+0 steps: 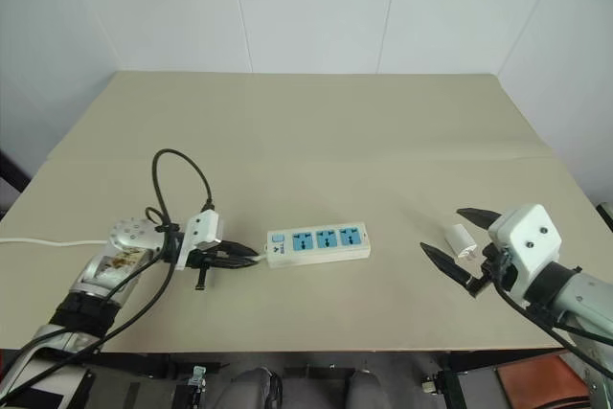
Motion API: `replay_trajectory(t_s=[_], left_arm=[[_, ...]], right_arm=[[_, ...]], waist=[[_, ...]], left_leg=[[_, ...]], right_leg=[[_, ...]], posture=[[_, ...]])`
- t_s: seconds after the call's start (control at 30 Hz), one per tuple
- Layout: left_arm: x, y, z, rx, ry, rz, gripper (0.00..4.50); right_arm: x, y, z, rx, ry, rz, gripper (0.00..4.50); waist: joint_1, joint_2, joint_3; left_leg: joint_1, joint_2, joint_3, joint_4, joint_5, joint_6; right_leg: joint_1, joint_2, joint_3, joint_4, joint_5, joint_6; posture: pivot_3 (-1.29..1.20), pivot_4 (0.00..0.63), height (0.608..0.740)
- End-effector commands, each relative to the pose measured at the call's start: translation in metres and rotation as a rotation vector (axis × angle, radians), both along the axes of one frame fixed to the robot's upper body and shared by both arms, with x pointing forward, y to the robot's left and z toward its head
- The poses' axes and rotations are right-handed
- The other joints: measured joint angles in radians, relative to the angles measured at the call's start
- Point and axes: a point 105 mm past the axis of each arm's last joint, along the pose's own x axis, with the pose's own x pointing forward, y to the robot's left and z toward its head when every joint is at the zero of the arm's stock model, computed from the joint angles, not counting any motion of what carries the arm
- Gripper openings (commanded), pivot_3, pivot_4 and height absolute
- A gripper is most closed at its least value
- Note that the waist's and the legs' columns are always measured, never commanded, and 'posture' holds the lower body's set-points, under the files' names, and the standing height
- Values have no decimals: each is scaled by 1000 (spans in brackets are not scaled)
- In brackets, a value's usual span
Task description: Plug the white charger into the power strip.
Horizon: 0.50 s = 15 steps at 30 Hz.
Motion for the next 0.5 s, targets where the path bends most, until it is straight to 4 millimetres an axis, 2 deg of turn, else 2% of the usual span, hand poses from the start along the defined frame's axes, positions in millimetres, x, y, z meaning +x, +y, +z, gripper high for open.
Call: replay_trajectory(t_s=[0.03,0.1,0.3,0.4,0.5], left_arm=[[1,3,15,-10,-60,0,1829],[1,4,17,-19,-65,9,2489],[-14,9,58,-175,-38,-57,4422],[-14,1,70,-267,-27,-77,4465],[-2,-18,68,-341,-111,-42,4465]], right_arm=[[1,2,9,-20,-37,18,4500],[1,1,9,-21,-38,20,4500],[-4,-1,9,-32,-29,14,4500],[-6,-2,8,-33,-25,9,4500],[-6,0,9,-31,-28,8,4500]], waist=[[0,0,0],[-3,0,0],[-7,0,0],[-7,0,0],[1,1,-1]], left_leg=[[0,0,0,0,0,0],[0,0,0,0,0,0],[-1,0,0,0,0,0],[0,0,0,0,0,0],[0,0,0,0,0,0]], right_leg=[[0,0,0,0,0,0],[0,0,0,0,0,0],[-1,1,1,0,0,0],[-1,1,1,0,0,0],[1,0,0,0,0,0]], posture=[[0,150,740],[0,150,740],[0,150,740],[0,150,740],[0,150,740]])
